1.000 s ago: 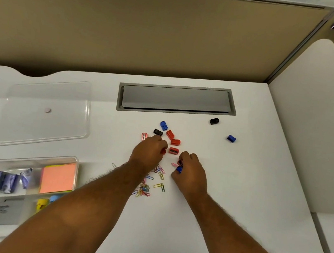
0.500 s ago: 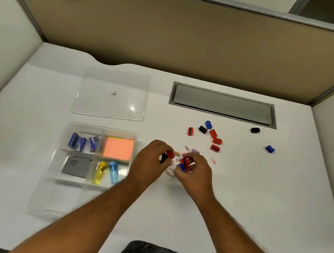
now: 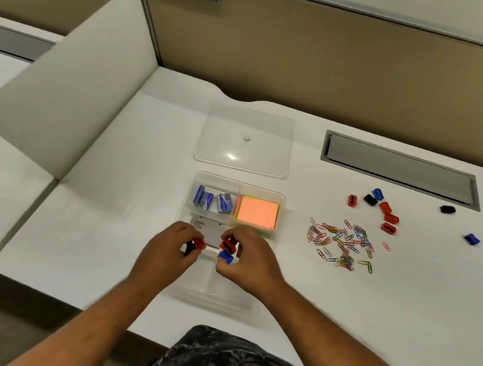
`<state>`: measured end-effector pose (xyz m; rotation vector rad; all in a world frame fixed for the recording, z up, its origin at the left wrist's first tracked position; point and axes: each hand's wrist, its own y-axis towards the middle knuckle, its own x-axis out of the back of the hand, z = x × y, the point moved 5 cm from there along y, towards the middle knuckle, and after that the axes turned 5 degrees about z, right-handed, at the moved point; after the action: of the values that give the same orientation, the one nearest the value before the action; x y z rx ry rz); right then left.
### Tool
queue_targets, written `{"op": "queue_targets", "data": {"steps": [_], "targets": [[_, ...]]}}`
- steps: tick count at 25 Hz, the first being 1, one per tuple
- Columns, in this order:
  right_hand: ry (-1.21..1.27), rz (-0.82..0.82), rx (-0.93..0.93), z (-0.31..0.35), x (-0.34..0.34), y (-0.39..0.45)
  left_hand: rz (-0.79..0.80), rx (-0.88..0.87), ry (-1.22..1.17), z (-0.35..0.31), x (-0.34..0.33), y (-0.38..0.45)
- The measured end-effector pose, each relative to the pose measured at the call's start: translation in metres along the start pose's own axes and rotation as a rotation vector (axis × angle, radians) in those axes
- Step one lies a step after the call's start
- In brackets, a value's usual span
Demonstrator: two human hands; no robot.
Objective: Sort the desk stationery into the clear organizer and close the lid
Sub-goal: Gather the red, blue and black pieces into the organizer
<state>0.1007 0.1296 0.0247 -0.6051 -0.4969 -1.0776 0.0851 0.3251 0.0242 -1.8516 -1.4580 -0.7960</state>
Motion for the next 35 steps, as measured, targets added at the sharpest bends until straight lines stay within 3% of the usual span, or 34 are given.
{"op": "queue_targets", "data": {"steps": [8, 16, 28, 35], "targets": [[-0.233, 0.163, 0.039, 0.030, -0.063, 0.012, 0.089, 0.069, 0.074, 0.037, 0.005, -0.027], [-0.152, 0.002, -0.024, 0.004, -0.039, 0.006, 0.078, 0.041, 0.050, 0.026, -0.002, -0.017], [-0.065, -0.462, -0.316, -0.130, 0.117, -0.046, 0.116, -0.348, 0.118, -0.142, -0.085, 0.110], [-0.059, -0.486, -0.473, -0.209, 0.194, -0.064, 0.202, -0.384, 0.125, -0.243, -0.155, 0.180]]}}
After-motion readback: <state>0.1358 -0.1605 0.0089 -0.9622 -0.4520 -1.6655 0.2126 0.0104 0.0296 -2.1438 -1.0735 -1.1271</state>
